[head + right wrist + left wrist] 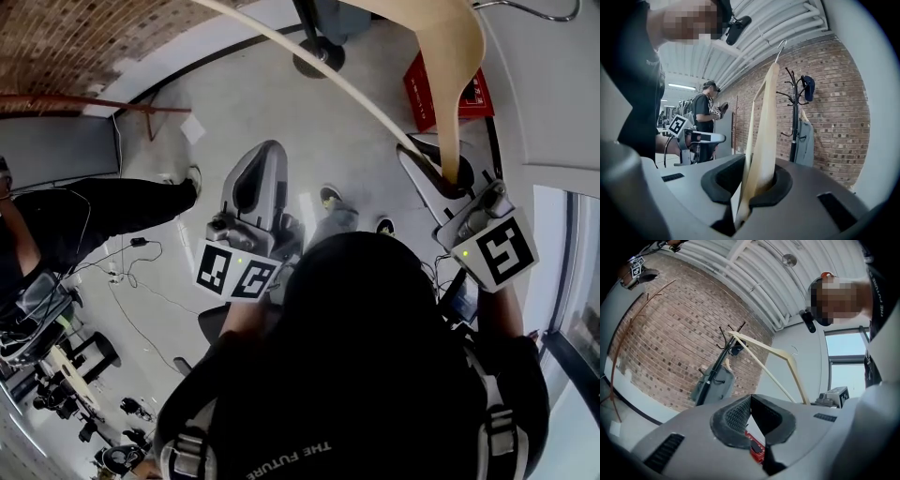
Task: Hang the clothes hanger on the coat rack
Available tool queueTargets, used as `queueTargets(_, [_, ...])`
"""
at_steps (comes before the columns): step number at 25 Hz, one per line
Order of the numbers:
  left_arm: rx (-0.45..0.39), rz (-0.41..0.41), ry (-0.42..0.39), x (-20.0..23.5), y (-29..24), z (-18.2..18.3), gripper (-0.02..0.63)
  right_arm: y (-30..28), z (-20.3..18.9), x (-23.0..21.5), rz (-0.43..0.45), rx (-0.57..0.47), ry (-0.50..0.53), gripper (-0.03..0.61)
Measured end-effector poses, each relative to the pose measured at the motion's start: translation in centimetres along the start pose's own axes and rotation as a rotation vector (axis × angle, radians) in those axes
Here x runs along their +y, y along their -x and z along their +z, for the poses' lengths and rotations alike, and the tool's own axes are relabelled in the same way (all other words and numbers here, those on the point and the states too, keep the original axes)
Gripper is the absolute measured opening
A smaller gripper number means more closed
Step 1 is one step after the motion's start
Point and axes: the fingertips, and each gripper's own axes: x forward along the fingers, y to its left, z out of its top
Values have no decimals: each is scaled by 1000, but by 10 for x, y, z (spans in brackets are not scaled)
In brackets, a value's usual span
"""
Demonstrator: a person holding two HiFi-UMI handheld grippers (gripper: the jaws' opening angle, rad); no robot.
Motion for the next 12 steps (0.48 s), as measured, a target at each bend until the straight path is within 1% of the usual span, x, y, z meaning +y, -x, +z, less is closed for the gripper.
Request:
queueTargets(4, [1,3,18,33,3,5,20,-31,11,-6,-3,-27,-22,46])
queueTargets(7, [2,7,30,63,8,9,20,-61,12,-5,-10,-14,-18,46])
queueTargets(12, [-17,29,23,90,16,29,20,-84,23,-1,13,11,25,46])
